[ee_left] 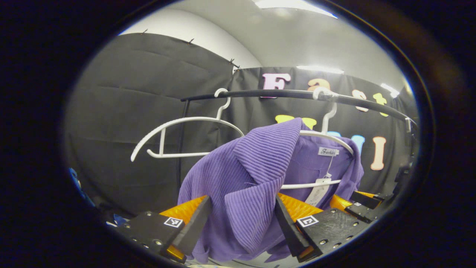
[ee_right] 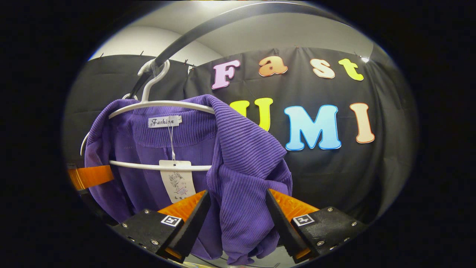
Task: Grasp the clothes on the hanger with both hands and then place them into the laundry hamper below.
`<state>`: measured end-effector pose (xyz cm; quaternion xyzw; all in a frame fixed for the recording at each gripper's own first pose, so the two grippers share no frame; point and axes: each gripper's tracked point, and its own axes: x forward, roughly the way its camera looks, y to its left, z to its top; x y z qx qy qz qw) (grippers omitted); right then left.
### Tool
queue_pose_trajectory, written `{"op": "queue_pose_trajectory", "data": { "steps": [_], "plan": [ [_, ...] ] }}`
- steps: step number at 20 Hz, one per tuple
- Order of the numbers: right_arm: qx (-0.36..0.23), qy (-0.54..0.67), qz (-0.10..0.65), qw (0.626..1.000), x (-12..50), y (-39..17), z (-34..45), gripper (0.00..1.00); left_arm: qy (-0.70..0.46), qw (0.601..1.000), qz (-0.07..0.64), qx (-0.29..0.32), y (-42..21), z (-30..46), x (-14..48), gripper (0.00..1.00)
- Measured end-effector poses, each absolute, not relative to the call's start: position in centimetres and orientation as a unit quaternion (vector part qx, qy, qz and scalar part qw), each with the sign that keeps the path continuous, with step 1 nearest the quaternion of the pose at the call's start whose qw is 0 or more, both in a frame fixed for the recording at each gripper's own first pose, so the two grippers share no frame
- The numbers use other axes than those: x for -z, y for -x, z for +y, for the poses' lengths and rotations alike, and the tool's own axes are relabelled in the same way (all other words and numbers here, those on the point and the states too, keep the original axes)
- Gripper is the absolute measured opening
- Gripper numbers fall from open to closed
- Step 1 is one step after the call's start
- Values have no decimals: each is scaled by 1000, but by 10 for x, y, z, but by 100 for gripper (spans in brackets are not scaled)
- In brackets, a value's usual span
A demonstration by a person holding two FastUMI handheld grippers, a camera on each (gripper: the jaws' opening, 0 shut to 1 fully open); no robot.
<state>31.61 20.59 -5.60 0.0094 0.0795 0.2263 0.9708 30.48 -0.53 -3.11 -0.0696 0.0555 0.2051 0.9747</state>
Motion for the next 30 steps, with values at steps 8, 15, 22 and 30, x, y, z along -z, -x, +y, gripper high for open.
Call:
{"op": "queue_pose_trajectory", "data": {
  "steps": [8,15,22,30],
  "plan": [
    [-243,-4,72,967,59,-334,205,64,1,973,59,-225,-311,-5,26,46],
    [-285,-43,82,954,56,-340,205,7,28,979,45,-196,-306,-21,22,5],
    [-296,-84,68,949,43,-345,185,0,54,979,22,-194,-286,-19,2,1],
    [-203,-97,20,974,15,-337,141,0,32,988,-23,-152,-256,-16,-50,1]
  ]
}}
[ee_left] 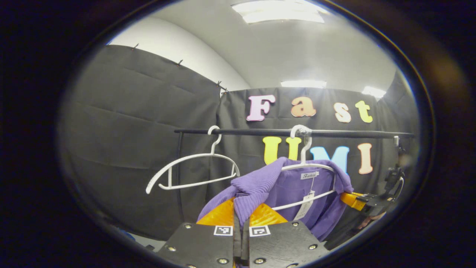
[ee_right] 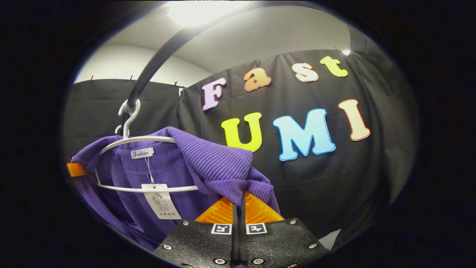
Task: Grasp the clothes on the hanger with both hands and then place them into the laundry hamper below.
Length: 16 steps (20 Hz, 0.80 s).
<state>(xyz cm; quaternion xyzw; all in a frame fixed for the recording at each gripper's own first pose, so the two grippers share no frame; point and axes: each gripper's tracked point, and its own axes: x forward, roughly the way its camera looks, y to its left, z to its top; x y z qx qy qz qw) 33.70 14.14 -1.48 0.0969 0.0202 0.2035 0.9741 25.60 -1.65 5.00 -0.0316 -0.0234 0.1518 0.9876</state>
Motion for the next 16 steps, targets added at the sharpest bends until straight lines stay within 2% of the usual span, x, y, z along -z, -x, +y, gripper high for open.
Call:
{"op": "queue_pose_trajectory", "data": {
  "steps": [8,15,16],
  "plan": [
    [-133,-107,-25,985,-15,-333,118,0,36,985,-48,-160,-257,30,-83,1],
    [-117,-96,-41,988,-23,-343,120,0,43,983,-63,-168,-268,69,-100,6],
    [-115,-95,-41,988,-23,-342,123,0,45,983,-62,-167,-269,74,-100,1]
  ]
}}
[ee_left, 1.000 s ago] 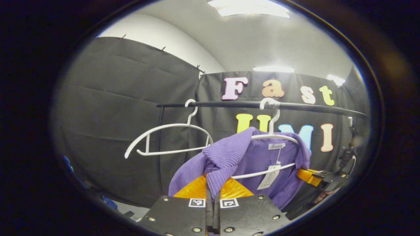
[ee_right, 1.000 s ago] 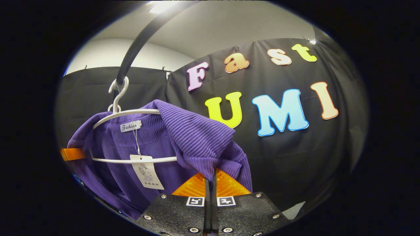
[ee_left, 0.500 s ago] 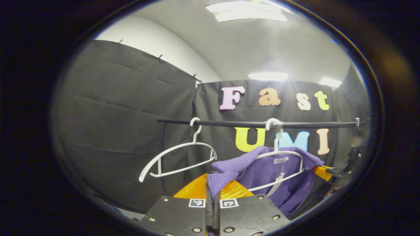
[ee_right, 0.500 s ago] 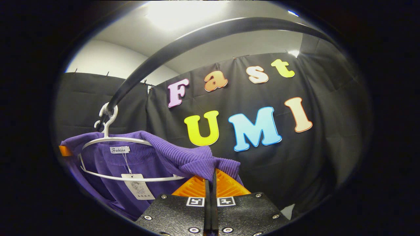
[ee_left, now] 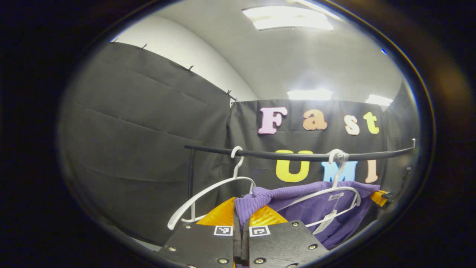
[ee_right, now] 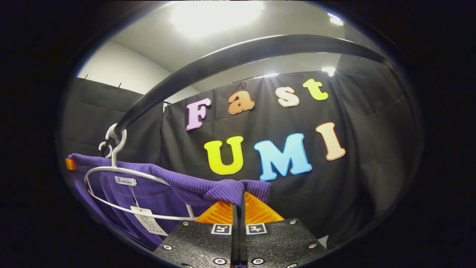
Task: Grasp the clothes on the hanger with both hands and then place them into the laundry hamper below.
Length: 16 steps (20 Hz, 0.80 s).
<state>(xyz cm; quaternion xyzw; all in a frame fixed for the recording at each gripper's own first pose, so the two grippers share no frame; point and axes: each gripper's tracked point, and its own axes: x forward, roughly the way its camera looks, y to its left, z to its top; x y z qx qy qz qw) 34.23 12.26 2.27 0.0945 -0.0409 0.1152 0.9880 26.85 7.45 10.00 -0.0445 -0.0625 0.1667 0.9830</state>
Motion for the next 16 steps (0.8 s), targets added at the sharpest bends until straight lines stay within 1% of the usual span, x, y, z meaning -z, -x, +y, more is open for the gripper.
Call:
{"op": "queue_pose_trajectory", "data": {
  "steps": [1,2,6,11,16],
  "plan": [
    [-115,-94,-40,988,-22,-342,126,0,45,983,-63,-166,-269,80,-101,4],
    [-112,-92,-40,989,-21,-341,127,0,45,984,-62,-163,-270,85,-102,1],
    [-106,-83,-42,990,-23,-340,131,0,47,985,-60,-158,-267,115,-97,1],
    [-90,-62,-60,992,-33,-340,134,0,91,986,-41,-134,-265,144,-67,1],
    [-72,-44,-60,995,-35,-341,132,0,89,990,-21,-111,-257,142,-27,1]
  ]
}}
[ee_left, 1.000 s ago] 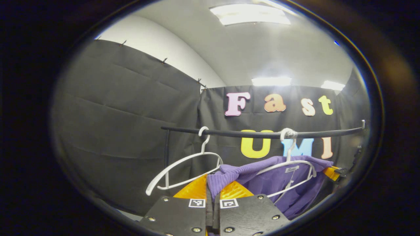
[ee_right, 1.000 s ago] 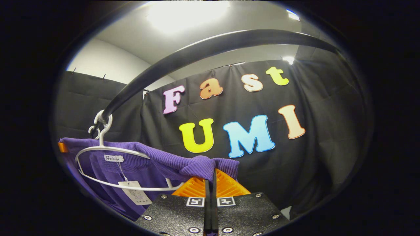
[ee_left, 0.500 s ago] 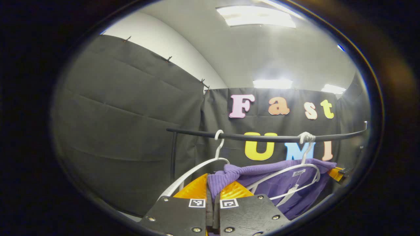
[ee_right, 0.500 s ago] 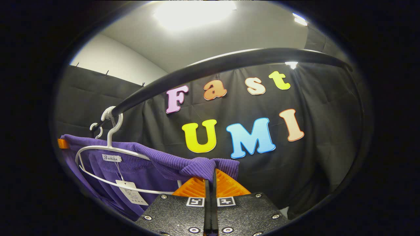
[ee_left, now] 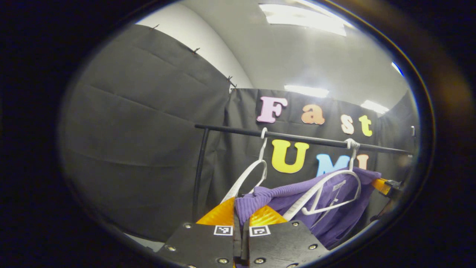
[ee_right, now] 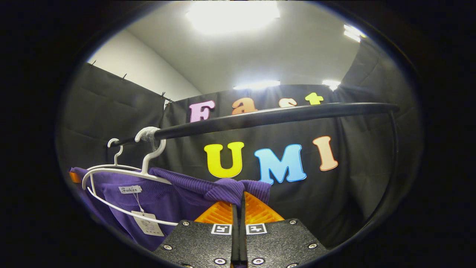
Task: Grasp the clothes on the hanger with both hands and then place them into the laundry hamper below.
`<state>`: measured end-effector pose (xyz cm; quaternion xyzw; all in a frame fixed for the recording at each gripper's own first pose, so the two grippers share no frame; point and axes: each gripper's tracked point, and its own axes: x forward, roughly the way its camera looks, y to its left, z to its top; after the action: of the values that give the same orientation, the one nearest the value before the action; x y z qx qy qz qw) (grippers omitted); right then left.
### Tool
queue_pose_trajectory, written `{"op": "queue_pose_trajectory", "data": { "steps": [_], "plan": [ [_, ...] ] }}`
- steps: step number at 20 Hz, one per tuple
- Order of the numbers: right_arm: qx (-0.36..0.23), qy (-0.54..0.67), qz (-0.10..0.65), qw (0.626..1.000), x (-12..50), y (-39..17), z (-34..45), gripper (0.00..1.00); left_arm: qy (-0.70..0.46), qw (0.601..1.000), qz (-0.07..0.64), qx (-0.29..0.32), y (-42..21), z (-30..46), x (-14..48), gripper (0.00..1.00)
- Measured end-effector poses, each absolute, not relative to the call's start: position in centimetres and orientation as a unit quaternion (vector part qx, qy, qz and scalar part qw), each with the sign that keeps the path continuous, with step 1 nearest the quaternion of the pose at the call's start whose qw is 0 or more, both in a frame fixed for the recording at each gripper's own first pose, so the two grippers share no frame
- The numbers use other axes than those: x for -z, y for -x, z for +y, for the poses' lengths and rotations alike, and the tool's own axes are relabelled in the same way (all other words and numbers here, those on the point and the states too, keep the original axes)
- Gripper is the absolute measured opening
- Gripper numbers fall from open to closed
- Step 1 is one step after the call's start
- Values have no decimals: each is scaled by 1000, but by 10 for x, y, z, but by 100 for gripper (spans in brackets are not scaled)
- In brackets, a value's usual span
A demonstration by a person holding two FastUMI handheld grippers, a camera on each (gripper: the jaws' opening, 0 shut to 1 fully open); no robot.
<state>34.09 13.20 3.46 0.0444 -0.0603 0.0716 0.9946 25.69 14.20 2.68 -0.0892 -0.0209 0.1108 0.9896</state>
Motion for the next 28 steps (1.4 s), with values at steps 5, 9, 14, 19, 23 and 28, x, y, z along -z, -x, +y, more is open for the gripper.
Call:
{"op": "queue_pose_trajectory", "data": {
  "steps": [5,9,14,19,23,28],
  "plan": [
    [-73,-32,-68,994,-37,-344,128,0,91,991,-5,-100,-261,127,-1,1],
    [-78,-30,-76,994,-37,-351,121,0,84,991,5,-108,-262,111,13,1],
    [-82,-31,-78,993,-34,-357,112,0,85,990,12,-115,-271,91,23,1],
    [-77,-30,-82,993,-27,-370,97,0,72,991,19,-112,-269,55,31,1],
    [-64,-7,-93,994,-21,-376,79,0,72,990,27,-116,-278,32,38,1],
    [-64,0,-83,994,0,-388,61,0,57,990,38,-126,-287,3,44,1]
  ]
}}
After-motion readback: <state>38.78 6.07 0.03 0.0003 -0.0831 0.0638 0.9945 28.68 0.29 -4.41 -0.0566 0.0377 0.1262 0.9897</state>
